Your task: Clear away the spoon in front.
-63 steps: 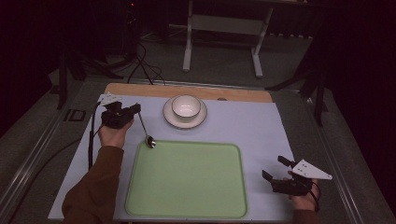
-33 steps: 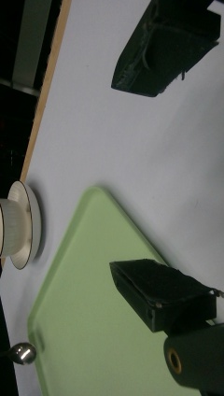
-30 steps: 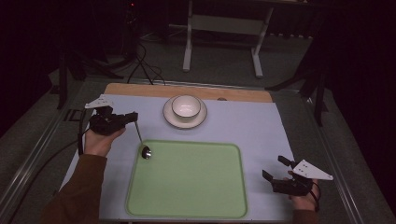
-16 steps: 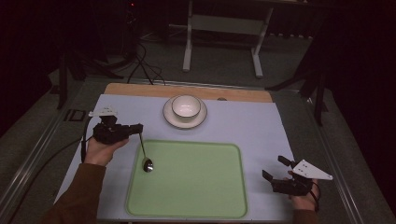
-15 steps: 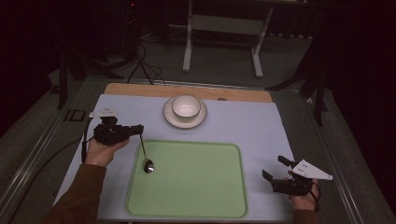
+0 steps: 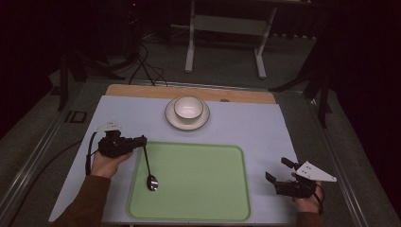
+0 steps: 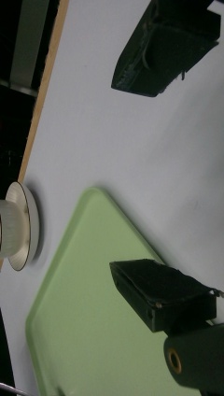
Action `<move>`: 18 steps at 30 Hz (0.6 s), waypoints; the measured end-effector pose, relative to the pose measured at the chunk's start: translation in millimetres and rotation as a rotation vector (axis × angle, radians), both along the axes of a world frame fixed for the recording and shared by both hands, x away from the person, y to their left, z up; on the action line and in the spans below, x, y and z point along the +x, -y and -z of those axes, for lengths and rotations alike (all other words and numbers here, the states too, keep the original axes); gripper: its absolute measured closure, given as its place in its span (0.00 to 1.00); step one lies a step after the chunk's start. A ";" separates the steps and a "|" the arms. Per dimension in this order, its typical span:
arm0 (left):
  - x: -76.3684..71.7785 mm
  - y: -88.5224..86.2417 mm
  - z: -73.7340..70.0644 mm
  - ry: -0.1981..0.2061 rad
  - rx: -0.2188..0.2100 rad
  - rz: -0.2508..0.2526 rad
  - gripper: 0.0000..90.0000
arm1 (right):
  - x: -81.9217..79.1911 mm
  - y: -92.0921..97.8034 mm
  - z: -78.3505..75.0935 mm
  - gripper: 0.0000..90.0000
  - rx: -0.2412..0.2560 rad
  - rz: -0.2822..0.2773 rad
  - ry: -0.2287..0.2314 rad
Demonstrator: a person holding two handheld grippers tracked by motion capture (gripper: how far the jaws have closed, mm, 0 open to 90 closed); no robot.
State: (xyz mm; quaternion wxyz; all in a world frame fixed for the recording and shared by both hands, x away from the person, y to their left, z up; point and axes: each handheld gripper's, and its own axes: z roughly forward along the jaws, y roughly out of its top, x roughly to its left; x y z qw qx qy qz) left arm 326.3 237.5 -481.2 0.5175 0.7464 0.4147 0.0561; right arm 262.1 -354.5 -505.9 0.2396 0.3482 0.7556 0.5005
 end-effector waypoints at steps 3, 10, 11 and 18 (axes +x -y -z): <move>-1.0 0.6 5.8 -0.008 0.000 0.011 0.92 | 0.4 -0.4 0.1 0.12 -0.002 -0.002 0.000; -1.0 6.3 15.0 -0.022 0.053 0.048 0.89 | 0.4 -0.6 -0.3 0.12 -0.002 -0.002 0.002; -1.2 7.0 16.1 -0.024 0.057 0.060 0.88 | 0.4 -0.6 -0.3 0.12 -0.002 -0.002 0.002; -0.4 10.1 24.0 -0.043 0.093 0.082 0.87 | 0.7 -0.4 0.0 0.12 -0.004 -0.003 0.000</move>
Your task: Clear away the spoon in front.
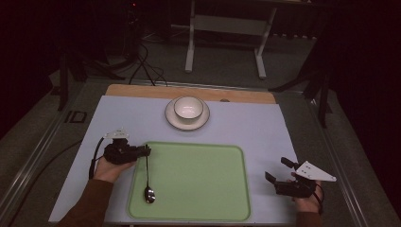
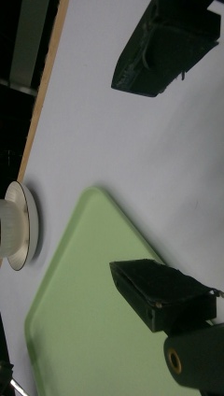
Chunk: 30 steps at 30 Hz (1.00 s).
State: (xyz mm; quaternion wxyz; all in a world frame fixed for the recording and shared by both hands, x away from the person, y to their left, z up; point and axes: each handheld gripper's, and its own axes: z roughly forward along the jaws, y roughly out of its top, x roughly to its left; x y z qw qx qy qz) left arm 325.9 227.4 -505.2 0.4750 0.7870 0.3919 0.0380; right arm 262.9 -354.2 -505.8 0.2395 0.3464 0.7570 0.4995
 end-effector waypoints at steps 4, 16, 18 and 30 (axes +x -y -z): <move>1.3 1.0 2.9 -0.002 0.008 0.003 0.87 | 0.2 0.0 0.2 0.12 -0.003 0.002 -0.002; 0.3 -0.8 13.3 -0.006 0.050 -0.013 0.85 | 0.2 -0.2 0.3 0.12 -0.007 0.001 -0.002; -0.4 -0.4 14.1 -0.006 0.053 -0.011 0.84 | 0.3 -0.1 0.3 0.12 -0.007 0.001 -0.002; 2.4 3.5 25.0 -0.044 0.131 -0.031 0.75 | 0.7 -0.8 0.6 0.12 -0.015 -0.002 -0.003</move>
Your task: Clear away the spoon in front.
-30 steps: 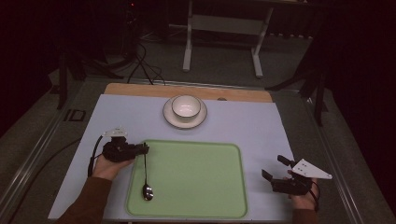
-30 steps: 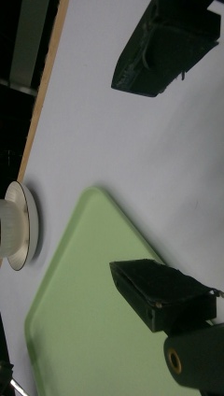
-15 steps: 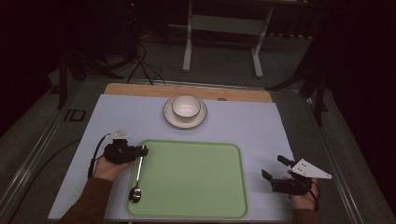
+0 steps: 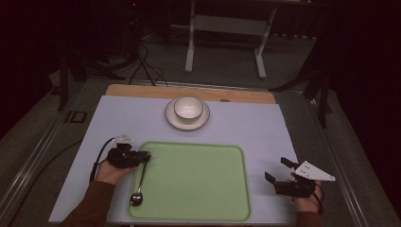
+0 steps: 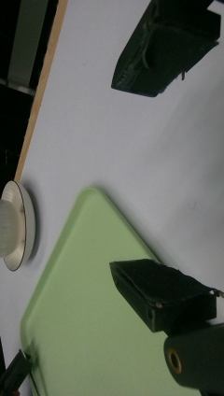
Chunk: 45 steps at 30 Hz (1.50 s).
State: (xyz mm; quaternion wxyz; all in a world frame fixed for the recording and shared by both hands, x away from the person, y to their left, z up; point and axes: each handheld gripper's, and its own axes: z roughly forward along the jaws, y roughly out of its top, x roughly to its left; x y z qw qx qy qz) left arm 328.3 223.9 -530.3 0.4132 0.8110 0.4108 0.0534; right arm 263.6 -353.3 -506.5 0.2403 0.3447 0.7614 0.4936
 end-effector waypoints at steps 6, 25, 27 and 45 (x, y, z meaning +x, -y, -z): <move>0.1 1.8 -0.3 0.015 0.027 -0.023 0.64 | 0.3 -0.1 0.2 0.12 -0.001 -0.001 0.000; -10.7 -6.5 -14.6 0.154 0.102 -0.149 0.57 | 0.4 -1.4 0.5 0.12 -0.017 -0.004 -0.001; -11.8 -7.7 -15.8 0.165 0.108 -0.157 0.57 | 0.4 -1.9 0.7 0.12 -0.020 -0.004 -0.002; -43.7 -41.2 -40.0 0.338 0.071 -0.361 0.45 | 0.1 1.1 -0.5 0.12 -0.007 0.003 0.007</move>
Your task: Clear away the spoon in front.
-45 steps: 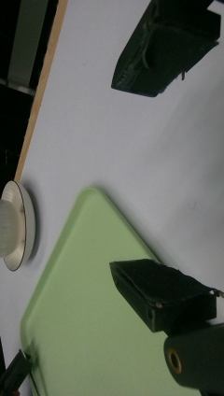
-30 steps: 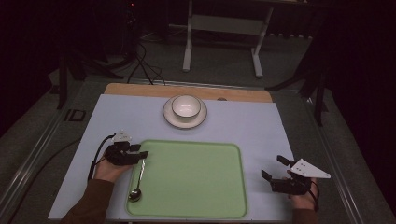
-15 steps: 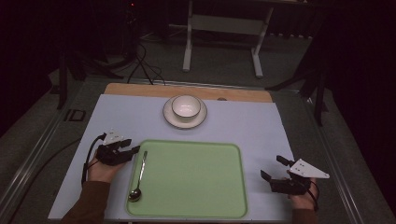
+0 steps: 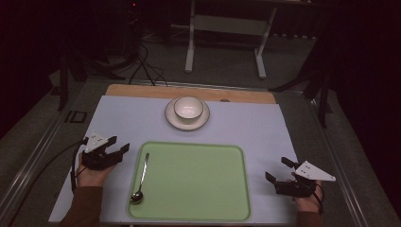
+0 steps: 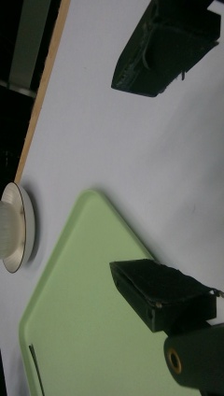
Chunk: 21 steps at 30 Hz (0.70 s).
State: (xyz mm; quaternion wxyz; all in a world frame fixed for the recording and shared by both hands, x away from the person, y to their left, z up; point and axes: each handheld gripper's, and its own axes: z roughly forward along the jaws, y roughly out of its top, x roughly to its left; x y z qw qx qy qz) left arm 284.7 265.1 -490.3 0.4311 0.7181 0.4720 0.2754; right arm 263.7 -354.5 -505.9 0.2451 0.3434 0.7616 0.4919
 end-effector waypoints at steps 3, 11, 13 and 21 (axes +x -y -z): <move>-3.0 -4.9 -1.6 0.013 -0.010 -0.021 0.44 | -0.2 1.0 -0.4 0.12 0.003 0.003 0.002; -16.4 -26.8 -10.7 0.078 -0.057 -0.087 0.44 | -1.0 5.7 -2.3 0.12 0.026 0.018 0.010; -17.2 -28.8 -11.4 0.080 -0.057 -0.092 0.44 | -1.2 7.2 -2.8 0.12 0.032 0.020 0.013; -24.8 -43.7 -17.9 0.135 -0.075 -0.116 0.44 | -3.2 12.4 -5.6 0.12 0.056 0.038 0.035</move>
